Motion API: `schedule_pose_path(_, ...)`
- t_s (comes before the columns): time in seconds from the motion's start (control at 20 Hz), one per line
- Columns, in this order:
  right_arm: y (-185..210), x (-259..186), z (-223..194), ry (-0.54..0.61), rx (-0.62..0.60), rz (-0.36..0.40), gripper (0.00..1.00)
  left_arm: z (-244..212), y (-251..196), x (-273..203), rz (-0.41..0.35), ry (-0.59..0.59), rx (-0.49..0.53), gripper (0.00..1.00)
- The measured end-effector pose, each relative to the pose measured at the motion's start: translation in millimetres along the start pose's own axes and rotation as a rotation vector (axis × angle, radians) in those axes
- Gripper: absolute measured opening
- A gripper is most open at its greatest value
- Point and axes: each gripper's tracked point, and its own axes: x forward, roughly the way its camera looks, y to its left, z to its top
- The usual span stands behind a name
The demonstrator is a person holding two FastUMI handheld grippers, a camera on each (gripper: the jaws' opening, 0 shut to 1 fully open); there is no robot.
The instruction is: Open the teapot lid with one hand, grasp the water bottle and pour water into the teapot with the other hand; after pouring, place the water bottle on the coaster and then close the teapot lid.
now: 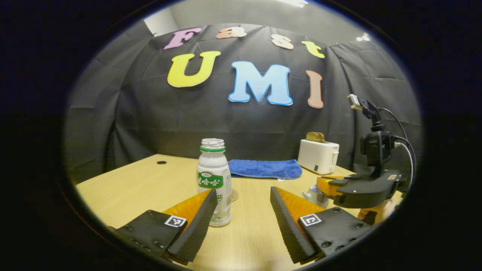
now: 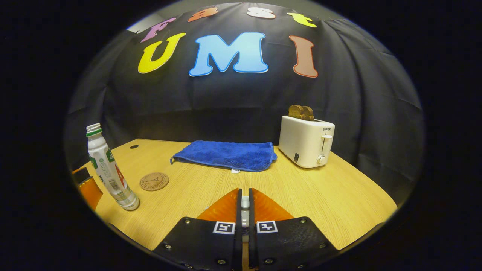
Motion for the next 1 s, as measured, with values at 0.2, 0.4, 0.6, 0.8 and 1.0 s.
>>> schedule_pose_path(0.2,0.9,-5.4,9.2,-0.024,0.0,0.006,0.06,-1.7,6.8,-0.5,0.015,0.002,0.008,0.97)
schedule_pose_path(0.4,-4.6,-14.0,23.3,-0.058,0.003,0.001,0.06,-5.1,9.2,2.1,0.015,0.011,-0.001,0.97)
schedule_pose_path(0.6,-18.7,-25.4,37.2,-0.09,0.02,-0.015,0.06,-10.7,12.9,4.3,0.017,0.023,-0.001,0.97)
schedule_pose_path(0.8,-39.6,-37.3,43.6,-0.11,0.048,-0.044,0.06,-8.7,21.5,11.6,0.026,0.011,0.016,0.97)
schedule_pose_path(1.0,-55.2,-46.1,44.2,-0.115,0.074,-0.061,0.06,-11.1,38.2,24.1,0.073,0.015,0.044,0.91)
